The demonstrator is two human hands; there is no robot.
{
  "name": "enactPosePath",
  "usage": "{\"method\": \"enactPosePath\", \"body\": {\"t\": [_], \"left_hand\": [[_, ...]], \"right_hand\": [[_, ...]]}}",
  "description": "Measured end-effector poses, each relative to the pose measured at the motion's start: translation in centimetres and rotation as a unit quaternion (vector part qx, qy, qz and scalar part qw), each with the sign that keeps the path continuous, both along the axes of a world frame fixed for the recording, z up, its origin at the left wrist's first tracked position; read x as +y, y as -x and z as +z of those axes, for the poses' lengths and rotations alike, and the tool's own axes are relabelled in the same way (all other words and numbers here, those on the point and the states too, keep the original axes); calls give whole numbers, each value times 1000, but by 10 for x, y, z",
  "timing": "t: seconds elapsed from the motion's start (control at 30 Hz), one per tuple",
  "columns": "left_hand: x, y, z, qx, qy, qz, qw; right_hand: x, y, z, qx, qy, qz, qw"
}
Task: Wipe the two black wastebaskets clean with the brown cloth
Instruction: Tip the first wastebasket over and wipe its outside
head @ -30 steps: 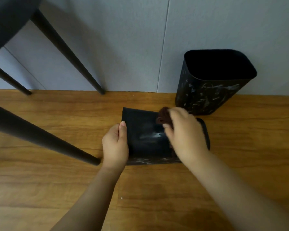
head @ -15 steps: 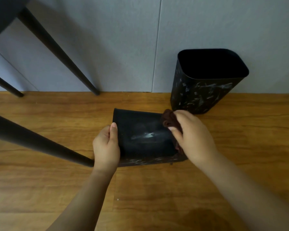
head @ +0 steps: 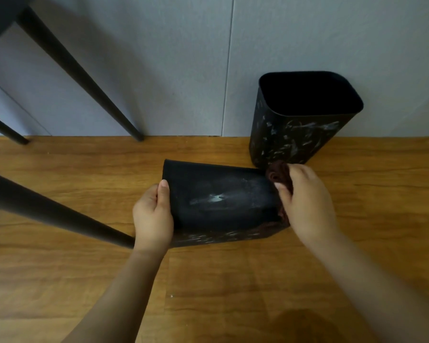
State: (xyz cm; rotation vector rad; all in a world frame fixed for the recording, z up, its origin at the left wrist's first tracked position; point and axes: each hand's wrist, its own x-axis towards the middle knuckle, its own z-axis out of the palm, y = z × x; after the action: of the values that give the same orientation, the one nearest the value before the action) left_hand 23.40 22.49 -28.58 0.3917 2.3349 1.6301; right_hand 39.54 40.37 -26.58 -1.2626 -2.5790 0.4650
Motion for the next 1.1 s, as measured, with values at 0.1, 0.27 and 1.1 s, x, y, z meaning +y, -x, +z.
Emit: {"method": "enactPosePath", "body": {"t": [0.1,0.27,1.1], "left_hand": [[1,1,0,6,3,0,1000],[1,3,2,-5,1,-8,1000],[5,3,6,-33,10,2,999]], "right_hand": [[-12,-1,1,-17,-23,-15,999],[-27,3,3,7,8,94,996],[-24,14,-2,19,-33,115,993]]}}
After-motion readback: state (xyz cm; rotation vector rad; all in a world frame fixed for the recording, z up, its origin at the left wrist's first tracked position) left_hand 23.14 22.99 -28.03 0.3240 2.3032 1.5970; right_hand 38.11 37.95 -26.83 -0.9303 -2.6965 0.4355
